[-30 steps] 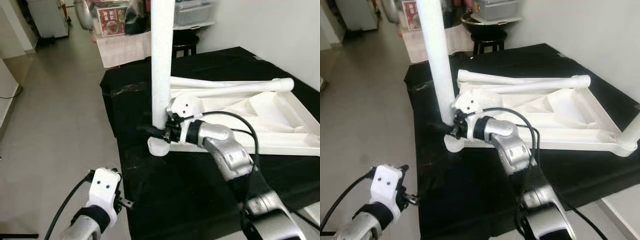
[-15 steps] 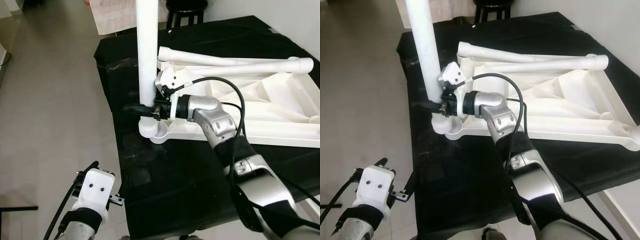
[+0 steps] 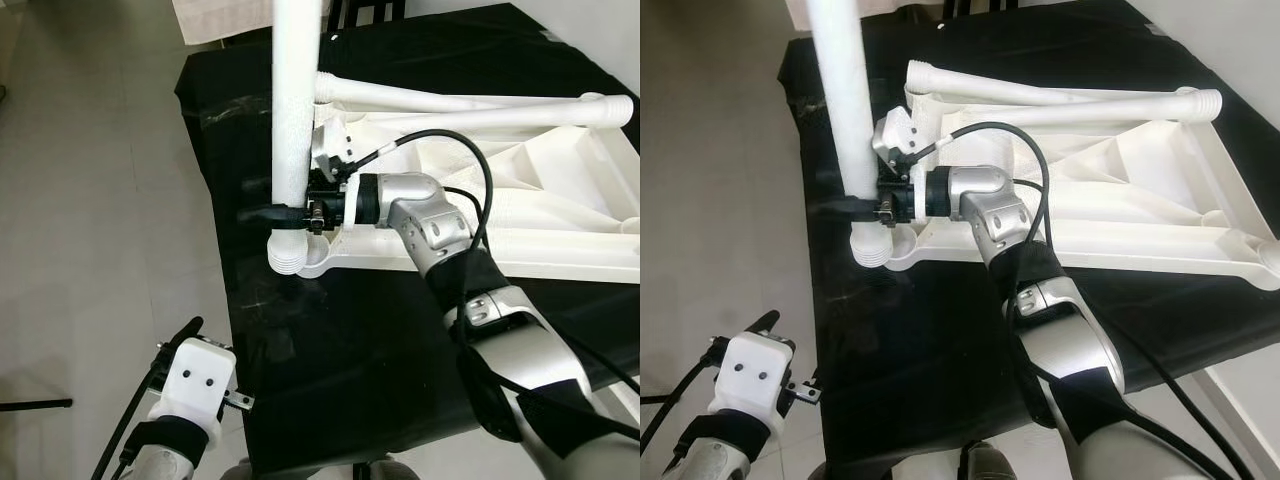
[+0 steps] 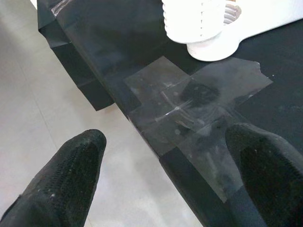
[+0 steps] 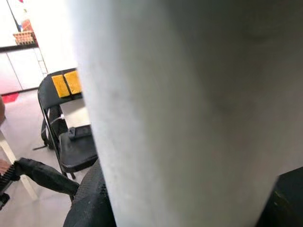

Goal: Building children table

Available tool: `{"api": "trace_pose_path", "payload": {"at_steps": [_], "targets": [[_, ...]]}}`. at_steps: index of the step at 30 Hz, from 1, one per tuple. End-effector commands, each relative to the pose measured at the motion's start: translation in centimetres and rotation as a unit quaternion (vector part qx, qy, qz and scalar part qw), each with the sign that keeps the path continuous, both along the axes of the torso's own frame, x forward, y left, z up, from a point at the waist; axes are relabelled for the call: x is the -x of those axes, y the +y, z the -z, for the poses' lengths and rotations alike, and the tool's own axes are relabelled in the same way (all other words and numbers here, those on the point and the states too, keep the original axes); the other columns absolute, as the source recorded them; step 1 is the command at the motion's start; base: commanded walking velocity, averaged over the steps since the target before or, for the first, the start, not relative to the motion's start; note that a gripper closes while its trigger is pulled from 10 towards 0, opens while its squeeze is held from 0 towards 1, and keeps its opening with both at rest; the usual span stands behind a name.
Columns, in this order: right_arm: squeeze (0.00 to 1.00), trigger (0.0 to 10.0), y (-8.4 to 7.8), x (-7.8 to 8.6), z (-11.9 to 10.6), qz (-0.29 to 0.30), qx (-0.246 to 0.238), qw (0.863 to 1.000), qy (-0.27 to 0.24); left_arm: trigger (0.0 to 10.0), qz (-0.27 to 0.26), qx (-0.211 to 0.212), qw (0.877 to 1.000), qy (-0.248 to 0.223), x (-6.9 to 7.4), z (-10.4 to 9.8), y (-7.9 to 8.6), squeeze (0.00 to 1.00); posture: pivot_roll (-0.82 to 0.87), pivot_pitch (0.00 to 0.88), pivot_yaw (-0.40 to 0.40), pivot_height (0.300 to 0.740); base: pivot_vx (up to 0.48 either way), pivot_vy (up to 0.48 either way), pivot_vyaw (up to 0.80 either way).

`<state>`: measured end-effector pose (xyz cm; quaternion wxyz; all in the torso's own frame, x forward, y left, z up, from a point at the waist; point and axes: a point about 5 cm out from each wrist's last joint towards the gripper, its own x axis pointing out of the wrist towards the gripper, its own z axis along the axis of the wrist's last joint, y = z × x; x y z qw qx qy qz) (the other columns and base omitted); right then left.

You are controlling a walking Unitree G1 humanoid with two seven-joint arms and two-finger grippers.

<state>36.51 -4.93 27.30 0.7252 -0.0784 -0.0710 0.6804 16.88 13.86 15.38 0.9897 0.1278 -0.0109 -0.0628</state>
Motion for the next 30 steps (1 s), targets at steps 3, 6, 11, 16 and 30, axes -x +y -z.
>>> {"api": "trace_pose_path", "payload": {"at_steps": [3, 6, 11, 16, 30], "targets": [[0.0, 10.0, -0.4, -0.4, 0.3, -0.006, -0.014, 0.999, 0.041, 10.0, 0.001, -0.006, 1.0, -0.004, 0.4, -0.1, -0.1, 0.0, -0.03, 0.278, -0.02, 0.74, 0.0, 0.0, 0.0], [0.0, 10.0, -0.6, -0.6, 0.0, -0.007, -0.023, 0.999, 0.049, 10.0, 0.003, -0.006, 1.0, -0.004, 0.4, -0.1, -0.3, 0.0, -0.03, 0.277, -0.02, 0.74, 0.0, 0.0, 0.0], [0.0, 10.0, -0.9, -0.7, -0.3, -0.007, -0.03, 0.998, 0.053, 10.0, 0.006, -0.006, 1.0, -0.003, 0.5, 0.0, -0.4, 0.0, -0.03, 0.278, -0.02, 0.74, 0.0, 0.0, 0.0], [0.0, 10.0, -1.4, -0.9, -0.8, -0.014, -0.034, 0.998, 0.056, 10.0, 0.009, -0.004, 1.0, -0.002, 0.6, 0.0, -0.6, 0.0, -0.03, 0.281, -0.022, 0.74, 0.0, 0.0, 0.0], [0.0, 10.0, -1.3, -1.3, -0.2, 0.005, 0.006, 0.999, 0.05, 10.0, 0.01, -0.005, 1.0, -0.002, 0.6, 0.0, -0.7, 0.0, -0.03, 0.289, -0.023, 0.74, 0.0, 0.0, 0.0]]}}
